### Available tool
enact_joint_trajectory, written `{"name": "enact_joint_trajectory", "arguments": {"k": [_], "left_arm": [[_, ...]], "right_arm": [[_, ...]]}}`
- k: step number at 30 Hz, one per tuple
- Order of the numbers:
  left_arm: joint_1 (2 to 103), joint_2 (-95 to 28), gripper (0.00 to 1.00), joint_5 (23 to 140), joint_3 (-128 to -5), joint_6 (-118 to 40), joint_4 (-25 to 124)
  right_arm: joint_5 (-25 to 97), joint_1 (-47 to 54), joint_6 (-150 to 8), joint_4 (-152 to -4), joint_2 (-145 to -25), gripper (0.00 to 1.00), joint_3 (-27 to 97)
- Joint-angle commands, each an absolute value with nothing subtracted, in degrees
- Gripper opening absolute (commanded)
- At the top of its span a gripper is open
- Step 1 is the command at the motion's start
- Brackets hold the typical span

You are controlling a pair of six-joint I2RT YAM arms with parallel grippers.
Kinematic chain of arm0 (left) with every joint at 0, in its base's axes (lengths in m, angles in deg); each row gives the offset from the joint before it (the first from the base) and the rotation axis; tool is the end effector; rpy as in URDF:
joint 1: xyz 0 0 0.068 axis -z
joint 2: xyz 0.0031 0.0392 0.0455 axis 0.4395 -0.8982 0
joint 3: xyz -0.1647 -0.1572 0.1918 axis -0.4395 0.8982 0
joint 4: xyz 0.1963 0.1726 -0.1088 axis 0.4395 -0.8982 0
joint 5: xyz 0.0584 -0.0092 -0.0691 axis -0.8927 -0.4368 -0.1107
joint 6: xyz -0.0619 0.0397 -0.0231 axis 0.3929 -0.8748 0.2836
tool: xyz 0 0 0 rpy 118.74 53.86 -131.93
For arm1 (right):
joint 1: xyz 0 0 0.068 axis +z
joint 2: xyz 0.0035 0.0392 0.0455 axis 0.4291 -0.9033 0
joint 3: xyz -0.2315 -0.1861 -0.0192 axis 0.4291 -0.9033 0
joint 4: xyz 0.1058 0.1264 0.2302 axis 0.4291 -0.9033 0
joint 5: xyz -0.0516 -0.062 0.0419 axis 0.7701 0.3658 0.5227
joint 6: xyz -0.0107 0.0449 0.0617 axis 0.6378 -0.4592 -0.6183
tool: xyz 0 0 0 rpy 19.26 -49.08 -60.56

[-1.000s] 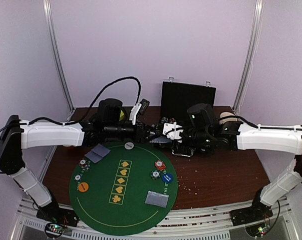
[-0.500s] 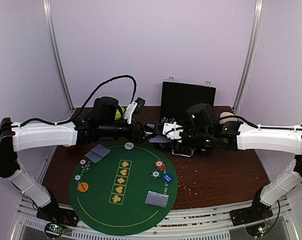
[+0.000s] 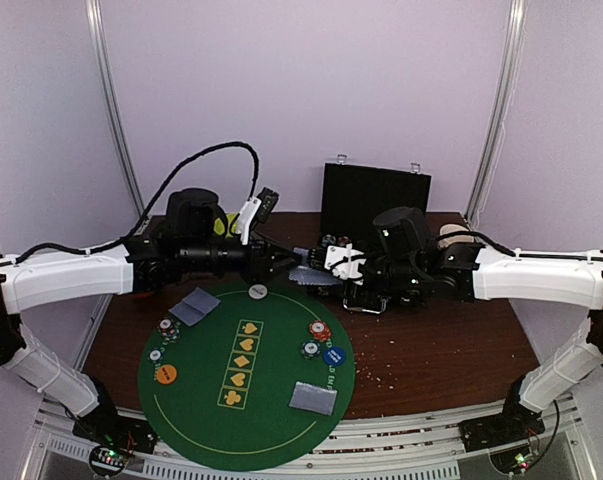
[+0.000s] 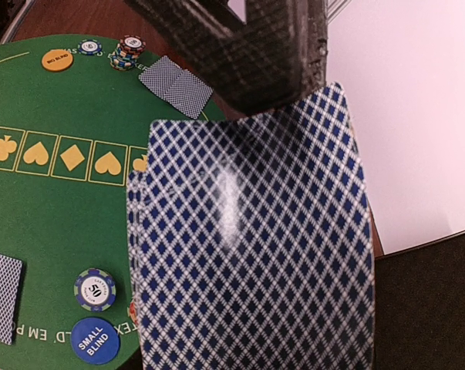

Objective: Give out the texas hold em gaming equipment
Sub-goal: Pick up the poker card from the face-down deck piles.

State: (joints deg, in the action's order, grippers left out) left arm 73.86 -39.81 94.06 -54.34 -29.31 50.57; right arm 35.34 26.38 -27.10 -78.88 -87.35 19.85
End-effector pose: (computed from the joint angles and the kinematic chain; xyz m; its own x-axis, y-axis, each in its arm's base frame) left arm 0.2353 -0.2940 0.3147 -0.5342 0.0800 -0.8416 0.7762 0.4409 -0.4507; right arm 0.2299 0.3071 0.2926 0.3107 -0.5721 -0.7591 -0.8404 0.2077 -0.5005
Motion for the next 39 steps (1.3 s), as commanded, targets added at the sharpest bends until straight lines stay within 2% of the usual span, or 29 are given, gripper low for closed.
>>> {"name": "enact_joint_trajectory", "arguments": {"k": [1, 6, 9, 10, 24, 29, 34, 39], "left_arm": [[73.7, -39.8, 0.25, 96.1, -53.7, -29.7, 52.5], [73.7, -40.4, 0.21, 96.1, -54.6, -30.2, 51.8], [73.7, -40.2, 0.02, 95.9, -54.6, -30.6, 51.6], [73.7, -40.1, 0.00, 96.3, -54.6, -30.6, 51.6], [71.6, -29.1, 0.00, 101.2, -53.1, -30.3, 49.1], [70.1, -24.3, 0.00, 102.5, -52.6, -27.8, 44.0], [71.3, -21.6, 0.00, 106.4, -42.3, -21.5, 39.1], [78.4, -23.3, 0.00, 107.7, -32.0, -14.6, 46.9]], "right_arm": [[35.7, 26.8, -27.0, -78.5, -86.7, 0.48, 20.5], [35.9, 26.7, -27.0, -78.8, -86.5, 0.48, 20.6], [35.9, 26.8, -26.9, -78.8, -86.5, 0.48, 20.4], [35.9, 26.7, -26.9, -78.7, -86.5, 0.48, 20.4], [36.2, 24.4, -27.6, -77.2, -85.4, 0.47, 18.2], [35.8, 22.2, -28.5, -77.1, -85.4, 0.47, 17.6], [37.3, 19.6, -29.4, -77.2, -84.6, 0.47, 17.2], [38.1, 19.2, -29.4, -77.9, -83.7, 0.47, 16.8]]}}
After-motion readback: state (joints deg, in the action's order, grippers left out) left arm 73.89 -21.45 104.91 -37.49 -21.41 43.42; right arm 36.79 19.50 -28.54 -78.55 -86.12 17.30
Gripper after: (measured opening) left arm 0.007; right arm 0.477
